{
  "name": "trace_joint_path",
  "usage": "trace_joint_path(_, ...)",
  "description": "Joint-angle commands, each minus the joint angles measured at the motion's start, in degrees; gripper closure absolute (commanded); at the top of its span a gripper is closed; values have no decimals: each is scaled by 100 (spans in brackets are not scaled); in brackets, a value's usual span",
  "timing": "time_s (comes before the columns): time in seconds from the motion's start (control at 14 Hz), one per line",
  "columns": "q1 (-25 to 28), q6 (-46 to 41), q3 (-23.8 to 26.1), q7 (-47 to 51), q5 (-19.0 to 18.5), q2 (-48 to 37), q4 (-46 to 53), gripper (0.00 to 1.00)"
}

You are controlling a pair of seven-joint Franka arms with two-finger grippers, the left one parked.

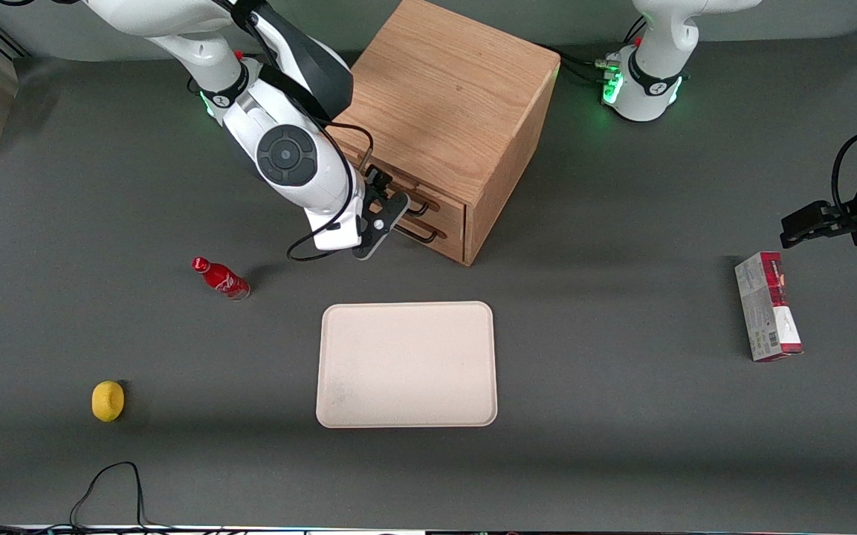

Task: Open upper drawer
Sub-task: 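Hook the upper drawer handle and pull the drawer outward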

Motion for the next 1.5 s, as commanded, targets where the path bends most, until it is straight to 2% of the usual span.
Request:
trace_joint_path(0.0,-56,84,13,-58,-380,107,154,0)
trace_joint_path(0.14,-82,119,-14,-66,-635,274,364,0)
trace_joint_path(0.57,-284,119,-207,-84,-899,854,1120,0)
trace_joint_path(1.43,-346,58,-980,-101,-899,1013,1841,0)
